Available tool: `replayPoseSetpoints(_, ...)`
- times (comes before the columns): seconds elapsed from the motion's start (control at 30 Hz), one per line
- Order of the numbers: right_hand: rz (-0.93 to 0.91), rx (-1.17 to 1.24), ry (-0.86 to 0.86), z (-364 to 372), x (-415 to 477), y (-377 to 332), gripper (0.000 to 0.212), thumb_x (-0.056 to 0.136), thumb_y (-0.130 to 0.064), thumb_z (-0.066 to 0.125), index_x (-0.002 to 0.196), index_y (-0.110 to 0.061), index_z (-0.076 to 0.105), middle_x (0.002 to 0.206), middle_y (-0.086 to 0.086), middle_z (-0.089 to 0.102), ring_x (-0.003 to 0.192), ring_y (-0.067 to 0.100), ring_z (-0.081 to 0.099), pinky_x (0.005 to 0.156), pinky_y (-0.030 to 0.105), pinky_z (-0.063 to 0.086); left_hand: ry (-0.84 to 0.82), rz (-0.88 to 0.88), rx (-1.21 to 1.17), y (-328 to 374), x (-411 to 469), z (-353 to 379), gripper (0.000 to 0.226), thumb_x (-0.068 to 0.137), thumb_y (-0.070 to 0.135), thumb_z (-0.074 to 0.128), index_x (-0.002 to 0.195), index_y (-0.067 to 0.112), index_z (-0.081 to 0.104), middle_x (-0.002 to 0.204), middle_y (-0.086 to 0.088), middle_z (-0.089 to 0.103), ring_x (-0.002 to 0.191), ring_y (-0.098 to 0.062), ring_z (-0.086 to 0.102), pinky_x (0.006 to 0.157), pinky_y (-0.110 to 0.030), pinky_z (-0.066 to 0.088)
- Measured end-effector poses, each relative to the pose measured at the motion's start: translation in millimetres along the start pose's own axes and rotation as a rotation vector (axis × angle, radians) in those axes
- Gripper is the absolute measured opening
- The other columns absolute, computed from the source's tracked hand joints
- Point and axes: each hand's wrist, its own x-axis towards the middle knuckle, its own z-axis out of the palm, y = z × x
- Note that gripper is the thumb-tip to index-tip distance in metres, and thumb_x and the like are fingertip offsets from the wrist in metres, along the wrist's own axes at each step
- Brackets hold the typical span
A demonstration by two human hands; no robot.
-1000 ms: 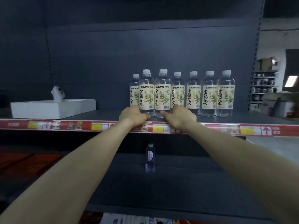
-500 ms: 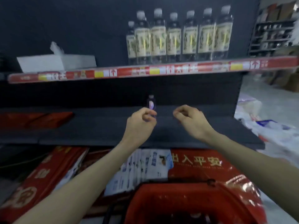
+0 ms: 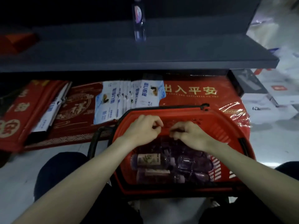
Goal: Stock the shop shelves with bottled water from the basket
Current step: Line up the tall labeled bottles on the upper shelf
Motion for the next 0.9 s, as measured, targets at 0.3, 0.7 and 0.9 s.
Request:
replayPoseSetpoints(0.3, 0.074, -0.254, -0.238, 20, 8, 42, 0.015, 0.096, -0.028, 0.063, 0.101, -0.019, 0.073, 0.105, 0.005, 0.074, 0.1, 0.021, 0.066, 0.088, 0.031, 0.048, -0.541, 0.029, 0.243, 0, 17, 9, 0.042, 0.097, 0.04, 0.069, 0.137, 0.033, 0.062, 0.115, 0.007, 0.065, 0.109, -0.015, 0.06, 0.093, -0.032, 0.052)
replayPoseSetpoints(0.7, 0.08, -0.488, -0.666, 64, 2, 111, 0.036, 0.11, -0.005, 0.036, 0.137, 0.009, 0.055, 0.149, 0.018, 0.052, 0.139, 0.029, 0.048, 0.112, 0.022, 0.025, -0.835, -0.162, 0.532, -47, 35, 87, 0.081, 0.096, 0.031, 0.07, 0.162, 0.018, 0.025, 0.147, -0.015, 0.053, 0.124, -0.033, 0.061, 0.092, -0.038, 0.055)
replayPoseSetpoints(0.9, 0.358, -0.312, -0.678, 73, 9, 95, 0.037, 0.11, -0.004, 0.039, 0.143, 0.006, 0.051, 0.15, 0.024, 0.051, 0.139, 0.036, 0.049, 0.107, 0.029, 0.028, -0.831, -0.154, 0.433, -65, 37, 103, 0.081, 0.091, 0.029, 0.075, 0.159, 0.022, 0.032, 0.139, -0.009, 0.059, 0.12, -0.028, 0.062, 0.095, -0.037, 0.055)
